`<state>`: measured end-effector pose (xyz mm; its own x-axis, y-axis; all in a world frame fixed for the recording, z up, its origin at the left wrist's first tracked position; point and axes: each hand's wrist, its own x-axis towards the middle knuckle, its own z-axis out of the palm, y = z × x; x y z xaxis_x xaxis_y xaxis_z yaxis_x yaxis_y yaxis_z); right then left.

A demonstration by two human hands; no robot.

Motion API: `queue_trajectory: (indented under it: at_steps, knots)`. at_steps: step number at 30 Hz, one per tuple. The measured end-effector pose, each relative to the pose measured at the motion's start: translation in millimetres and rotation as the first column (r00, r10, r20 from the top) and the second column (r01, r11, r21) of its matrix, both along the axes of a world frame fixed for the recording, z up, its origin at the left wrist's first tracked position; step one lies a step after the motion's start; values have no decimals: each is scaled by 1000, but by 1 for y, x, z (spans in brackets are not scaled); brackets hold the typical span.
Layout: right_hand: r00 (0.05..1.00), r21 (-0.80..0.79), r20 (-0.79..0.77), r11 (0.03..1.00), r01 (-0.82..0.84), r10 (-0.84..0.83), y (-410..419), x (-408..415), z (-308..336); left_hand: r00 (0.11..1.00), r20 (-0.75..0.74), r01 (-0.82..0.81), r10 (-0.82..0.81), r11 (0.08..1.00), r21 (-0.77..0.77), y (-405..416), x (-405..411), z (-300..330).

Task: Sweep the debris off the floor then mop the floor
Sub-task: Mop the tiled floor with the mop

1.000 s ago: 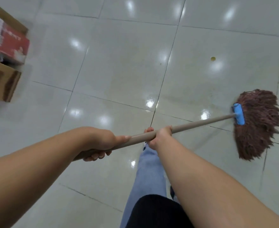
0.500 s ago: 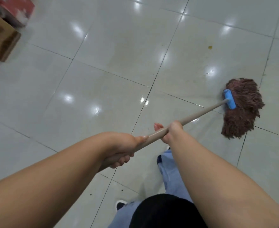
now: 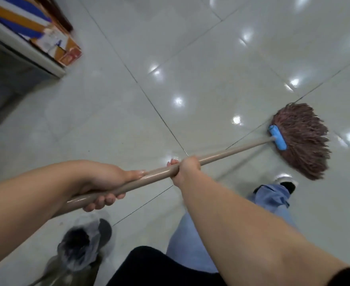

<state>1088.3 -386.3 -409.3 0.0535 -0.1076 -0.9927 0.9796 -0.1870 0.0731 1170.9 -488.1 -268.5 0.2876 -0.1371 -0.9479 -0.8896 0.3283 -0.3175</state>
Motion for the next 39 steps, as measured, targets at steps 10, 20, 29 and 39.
queue_trajectory:
  at_steps: [10, 20, 29, 39]
  knots:
    - [966, 32, 33, 965, -259, 258, -48, 39, -13, 988, -34, -151, 149, 987, -51, -30, 51, -7]
    - [973, 149, -104, 971, -187, 204, 13, -154, -72, 963, -173, -194, 208, 976, 99, 23, -128, -83]
    - [965, 215, -258, 976, 9, 48, 90, -445, -124, 942, -299, -95, 150, 977, 190, 89, -424, -145]
    - [889, 241, -456, 957, 163, -37, 117, -591, -133, 879, -457, 5, 138, 955, 298, 122, -593, -179]
